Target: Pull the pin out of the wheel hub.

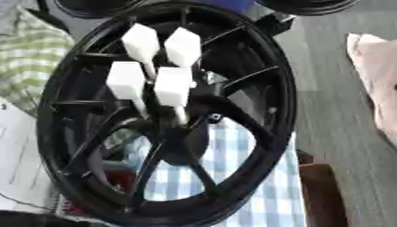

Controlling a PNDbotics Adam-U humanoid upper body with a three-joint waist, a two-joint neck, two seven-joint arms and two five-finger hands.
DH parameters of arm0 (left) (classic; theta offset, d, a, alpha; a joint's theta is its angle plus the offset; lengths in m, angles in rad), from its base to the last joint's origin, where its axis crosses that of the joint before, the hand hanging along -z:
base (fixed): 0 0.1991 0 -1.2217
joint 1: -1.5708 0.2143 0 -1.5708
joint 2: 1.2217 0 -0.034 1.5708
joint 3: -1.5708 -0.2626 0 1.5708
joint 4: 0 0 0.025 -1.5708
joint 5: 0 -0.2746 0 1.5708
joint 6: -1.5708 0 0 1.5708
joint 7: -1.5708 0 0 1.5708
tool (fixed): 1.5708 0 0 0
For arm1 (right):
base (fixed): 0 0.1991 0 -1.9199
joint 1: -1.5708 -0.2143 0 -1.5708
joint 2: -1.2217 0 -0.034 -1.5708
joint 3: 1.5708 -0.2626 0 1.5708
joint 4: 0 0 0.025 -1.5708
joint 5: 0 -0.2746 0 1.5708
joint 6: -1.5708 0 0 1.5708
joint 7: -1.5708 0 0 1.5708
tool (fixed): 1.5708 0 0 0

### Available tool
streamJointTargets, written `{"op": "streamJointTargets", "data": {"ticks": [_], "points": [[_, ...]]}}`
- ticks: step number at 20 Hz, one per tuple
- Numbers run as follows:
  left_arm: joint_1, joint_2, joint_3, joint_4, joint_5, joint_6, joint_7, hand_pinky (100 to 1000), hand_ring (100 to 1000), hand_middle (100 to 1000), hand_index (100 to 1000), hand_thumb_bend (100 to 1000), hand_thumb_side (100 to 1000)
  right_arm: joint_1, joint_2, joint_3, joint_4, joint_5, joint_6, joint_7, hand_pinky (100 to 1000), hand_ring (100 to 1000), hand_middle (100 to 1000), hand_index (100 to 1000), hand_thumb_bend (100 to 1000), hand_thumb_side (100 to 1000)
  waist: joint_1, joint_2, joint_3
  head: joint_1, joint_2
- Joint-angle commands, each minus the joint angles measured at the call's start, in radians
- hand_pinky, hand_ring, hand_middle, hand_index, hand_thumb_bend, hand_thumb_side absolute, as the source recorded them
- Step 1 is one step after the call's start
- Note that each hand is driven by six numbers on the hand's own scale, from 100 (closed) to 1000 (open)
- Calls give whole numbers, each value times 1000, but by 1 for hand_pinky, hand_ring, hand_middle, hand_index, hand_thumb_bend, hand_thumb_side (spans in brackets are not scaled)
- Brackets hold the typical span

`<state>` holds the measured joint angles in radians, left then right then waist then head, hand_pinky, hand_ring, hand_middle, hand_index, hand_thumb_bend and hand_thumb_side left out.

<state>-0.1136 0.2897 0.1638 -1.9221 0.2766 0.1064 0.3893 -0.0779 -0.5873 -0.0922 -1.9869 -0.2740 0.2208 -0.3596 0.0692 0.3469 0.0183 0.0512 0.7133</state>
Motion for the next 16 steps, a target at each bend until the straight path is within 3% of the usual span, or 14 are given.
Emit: {"op": "streamJointTargets", "data": {"ticks": [1, 11, 16], "points": [[-10, 12, 13, -19, -17, -1, 7, 897, 630, 631, 721, 349, 705, -4, -31, -8, -13, 8, 1, 1, 842, 608, 754, 669, 100, 814, -3, -35, 2, 7, 5], [-17, -12, 7, 4, -128, 8, 21, 897, 628, 631, 721, 342, 702, -26, -28, 0, -13, 21, -8, 15, 845, 629, 775, 680, 100, 803, -6, -44, 15, 11, -7], [-7, -4, 1, 6, -128, 13, 14, 898, 628, 631, 720, 341, 705, -120, -185, 49, -13, 87, -19, 133, 844, 648, 789, 696, 100, 784, -16, -56, 12, -2, -3]]}}
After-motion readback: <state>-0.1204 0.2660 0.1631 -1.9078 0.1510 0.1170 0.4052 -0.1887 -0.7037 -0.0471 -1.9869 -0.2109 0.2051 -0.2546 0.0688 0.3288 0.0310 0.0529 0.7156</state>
